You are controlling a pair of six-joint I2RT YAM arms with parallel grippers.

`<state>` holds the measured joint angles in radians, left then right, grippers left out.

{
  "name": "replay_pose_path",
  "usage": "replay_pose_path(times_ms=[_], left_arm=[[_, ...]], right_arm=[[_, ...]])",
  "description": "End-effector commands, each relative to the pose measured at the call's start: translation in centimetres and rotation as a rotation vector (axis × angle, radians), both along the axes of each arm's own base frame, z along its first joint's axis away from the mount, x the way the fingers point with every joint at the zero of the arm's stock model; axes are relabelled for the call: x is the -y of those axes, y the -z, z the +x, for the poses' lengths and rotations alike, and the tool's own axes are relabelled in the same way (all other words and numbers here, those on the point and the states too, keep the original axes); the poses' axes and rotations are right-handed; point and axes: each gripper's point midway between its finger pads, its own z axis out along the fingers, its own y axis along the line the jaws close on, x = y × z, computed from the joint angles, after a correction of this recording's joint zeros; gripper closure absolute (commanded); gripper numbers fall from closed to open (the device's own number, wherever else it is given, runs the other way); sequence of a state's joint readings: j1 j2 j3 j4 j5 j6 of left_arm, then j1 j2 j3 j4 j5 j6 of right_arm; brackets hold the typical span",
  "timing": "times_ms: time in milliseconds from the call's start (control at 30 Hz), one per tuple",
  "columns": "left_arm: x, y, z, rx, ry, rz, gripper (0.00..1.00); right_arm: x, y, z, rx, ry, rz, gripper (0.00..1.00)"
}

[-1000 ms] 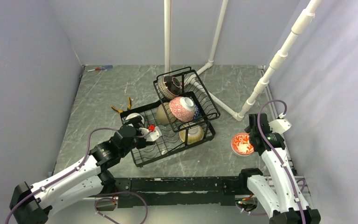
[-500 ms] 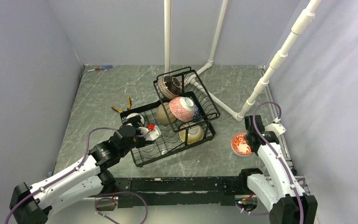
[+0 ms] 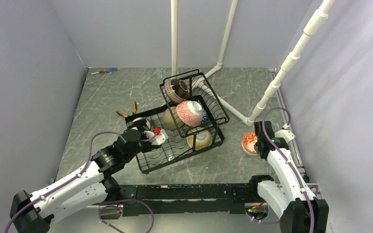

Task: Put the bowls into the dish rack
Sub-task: Pick up the bowl from the center of the board, then turn the bowl upside down on the dish rack.

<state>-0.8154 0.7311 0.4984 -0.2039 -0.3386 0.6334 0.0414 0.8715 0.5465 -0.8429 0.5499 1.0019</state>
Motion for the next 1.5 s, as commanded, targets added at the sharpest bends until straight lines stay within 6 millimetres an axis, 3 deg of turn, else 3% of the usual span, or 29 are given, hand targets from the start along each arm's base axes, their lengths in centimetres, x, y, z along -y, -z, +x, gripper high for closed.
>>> replay_pose_path(times_ms=[0, 267, 433, 600, 733, 833, 1067, 1300, 1467], left_arm=[[0.8, -3.0, 0.6, 0.056, -0.004, -0.072, 0.08], [0.6, -3.8, 0.8, 0.076, -0.014, -0.073, 0.08], [0.4, -5.2, 1.0, 0.105, -0.025, -0.087, 0.08], [0.1, -6.7, 1.1, 0.133, -0.05, -0.125, 0.08], [0.0, -8.2, 1.2, 0.16, -0.061, -0.166, 0.08], [0.2, -9.6, 1.2, 0.181, -0.065, -0.217, 0.07], [1.0, -13.6, 1.4, 0.196, -0.093, -0.39, 0.06], [2.3, -17.8, 1.3, 0.111, -0.108, -0.539, 0.06], [3.2, -20.1, 1.7, 0.016, -0.172, -0.629, 0.06]], right_arm=[[0.1, -1.1, 1.3, 0.063, -0.021, -0.011, 0.9], [-0.2, -4.2, 2.2, 0.116, -0.107, -0.023, 0.99], [-1.2, -5.9, 2.9, 0.157, -0.166, 0.012, 1.0], [-3.1, -8.6, 4.3, 0.25, -0.339, 0.038, 1.0], [-4.6, -11.5, 5.2, 0.374, -0.479, 0.033, 1.0], [-4.6, -14.0, 5.4, 0.446, -0.503, 0.001, 1.0], [-6.2, -21.1, 6.0, 0.653, -0.638, -0.04, 1.0], [-7.9, -27.1, 6.5, 0.817, -0.768, -0.089, 1.0], [-10.3, -30.8, 7.7, 0.934, -0.9, -0.071, 1.0]])
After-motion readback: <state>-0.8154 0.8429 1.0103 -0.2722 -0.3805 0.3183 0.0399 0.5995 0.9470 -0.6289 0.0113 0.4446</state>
